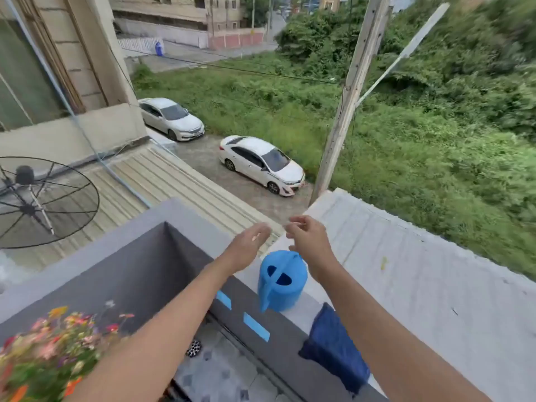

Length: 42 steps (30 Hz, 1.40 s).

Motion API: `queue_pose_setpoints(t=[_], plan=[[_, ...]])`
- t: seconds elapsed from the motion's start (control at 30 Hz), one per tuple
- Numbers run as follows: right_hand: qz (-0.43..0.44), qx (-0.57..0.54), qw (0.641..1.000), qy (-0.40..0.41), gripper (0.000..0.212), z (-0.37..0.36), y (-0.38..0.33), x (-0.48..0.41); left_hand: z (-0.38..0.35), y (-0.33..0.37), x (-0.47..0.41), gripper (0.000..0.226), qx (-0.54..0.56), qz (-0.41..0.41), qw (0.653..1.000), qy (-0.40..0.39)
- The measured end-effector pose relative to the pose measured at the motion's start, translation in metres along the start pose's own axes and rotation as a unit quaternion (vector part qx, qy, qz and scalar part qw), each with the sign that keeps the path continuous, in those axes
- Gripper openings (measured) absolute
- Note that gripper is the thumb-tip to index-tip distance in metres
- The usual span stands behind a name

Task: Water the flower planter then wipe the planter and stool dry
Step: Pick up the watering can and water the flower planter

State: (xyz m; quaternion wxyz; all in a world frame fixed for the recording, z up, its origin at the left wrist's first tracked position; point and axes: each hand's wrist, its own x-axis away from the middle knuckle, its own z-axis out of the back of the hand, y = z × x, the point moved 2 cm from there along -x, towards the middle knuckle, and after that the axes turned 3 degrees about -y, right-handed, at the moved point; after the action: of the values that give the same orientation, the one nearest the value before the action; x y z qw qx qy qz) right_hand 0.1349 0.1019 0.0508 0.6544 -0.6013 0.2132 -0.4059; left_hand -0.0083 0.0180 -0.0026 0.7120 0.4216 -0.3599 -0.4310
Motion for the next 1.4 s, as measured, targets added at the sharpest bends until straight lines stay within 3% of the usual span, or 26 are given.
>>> queue_pose_setpoints(t=[0.13,0.2,0.33,0.5,0.63,0.73,0.83,0.97,1.1,1.27,1.4], plan=[[-0.141,-0.068,0.986,0.051,0.028,0.009,0.078,0.0,-0.042,-0.038,-0.008,0.041,0.111,0.098,0.989,0.012],[-0.185,-0.096,0.978,0.012,0.029,0.006,0.098,-0.005,-0.058,-0.058,-0.013,0.057,0.132,0.126,0.983,0.018],[-0.206,-0.129,0.969,-0.049,0.016,-0.001,0.098,-0.019,-0.08,-0.092,-0.019,0.082,0.159,0.155,0.975,0.011],[-0.208,-0.096,0.969,-0.092,0.031,-0.008,0.088,-0.032,-0.084,-0.081,-0.002,0.066,0.176,0.144,0.972,0.061],[-0.165,0.004,0.973,-0.164,0.031,-0.024,0.068,-0.027,-0.082,-0.095,0.023,0.075,0.174,0.169,0.953,0.181],[-0.109,0.075,0.959,-0.25,0.036,-0.043,0.047,-0.017,-0.075,-0.098,0.058,0.059,0.174,0.166,0.929,0.28],[-0.035,0.163,0.937,-0.307,0.028,-0.059,0.026,-0.003,-0.065,-0.085,0.097,0.044,0.145,0.127,0.92,0.342],[0.032,0.198,0.917,-0.346,0.029,-0.095,0.003,0.029,-0.047,-0.08,0.147,0.055,0.133,0.097,0.907,0.387],[0.11,0.258,0.871,-0.404,0.024,-0.137,-0.009,0.073,-0.025,-0.081,0.203,0.038,0.105,0.118,0.867,0.473],[0.202,0.345,0.804,-0.44,0.036,-0.191,-0.023,0.128,-0.003,-0.094,0.27,0.057,0.118,0.114,0.83,0.533],[0.235,0.414,0.762,-0.44,0.041,-0.226,-0.034,0.164,0.001,-0.088,0.306,0.029,0.115,0.148,0.804,0.565]])
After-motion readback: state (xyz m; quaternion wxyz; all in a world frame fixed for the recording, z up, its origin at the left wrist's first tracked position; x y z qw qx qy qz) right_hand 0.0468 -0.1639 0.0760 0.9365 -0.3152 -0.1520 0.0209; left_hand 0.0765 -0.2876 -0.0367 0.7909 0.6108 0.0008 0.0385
